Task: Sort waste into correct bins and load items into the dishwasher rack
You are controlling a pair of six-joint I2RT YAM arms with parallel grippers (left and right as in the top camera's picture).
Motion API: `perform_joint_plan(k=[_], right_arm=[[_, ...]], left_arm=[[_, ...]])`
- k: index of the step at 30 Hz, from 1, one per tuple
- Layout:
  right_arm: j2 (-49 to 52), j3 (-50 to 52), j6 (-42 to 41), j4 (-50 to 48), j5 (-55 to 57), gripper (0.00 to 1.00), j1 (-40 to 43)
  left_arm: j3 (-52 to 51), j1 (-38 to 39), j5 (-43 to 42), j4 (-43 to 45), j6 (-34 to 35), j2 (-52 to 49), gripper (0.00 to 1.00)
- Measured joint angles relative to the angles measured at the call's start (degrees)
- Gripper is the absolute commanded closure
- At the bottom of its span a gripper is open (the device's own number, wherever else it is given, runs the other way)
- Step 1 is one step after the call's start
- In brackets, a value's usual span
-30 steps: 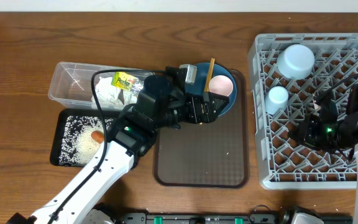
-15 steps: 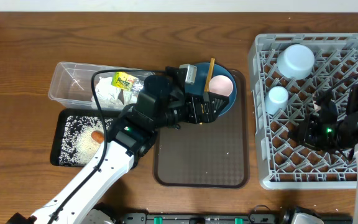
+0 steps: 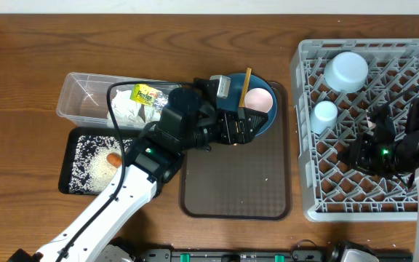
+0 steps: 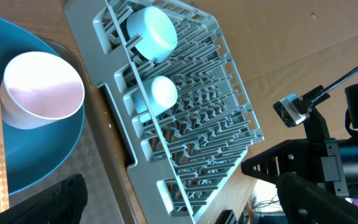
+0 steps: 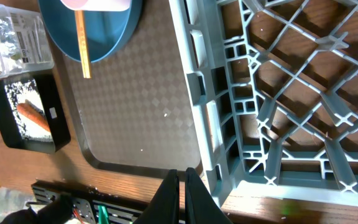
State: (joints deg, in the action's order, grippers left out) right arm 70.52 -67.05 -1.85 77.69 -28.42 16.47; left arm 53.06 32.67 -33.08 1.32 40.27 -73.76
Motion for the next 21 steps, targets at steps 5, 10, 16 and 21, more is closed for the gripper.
perform_joint_plan(k=[5,10,16,21], right_arm=[[0.0,0.0,0.0,0.0,0.5,0.95,0.0],[0.0,0.0,0.0,0.0,1.2,0.92,0.0],[0.0,0.0,0.4,0.0,1.5,0.83,0.0],[0.0,0.0,0.4,0.7,1.5,0.83,0.0]], left_arm=[[0.0,0.0,0.0,0.0,0.0,0.0,0.0],[0.0,0.0,0.0,0.0,0.0,0.0,0.0],[0.0,0.0,0.0,0.0,0.0,0.0,0.0],[0.0,0.0,0.0,0.0,0.0,0.0,0.0]])
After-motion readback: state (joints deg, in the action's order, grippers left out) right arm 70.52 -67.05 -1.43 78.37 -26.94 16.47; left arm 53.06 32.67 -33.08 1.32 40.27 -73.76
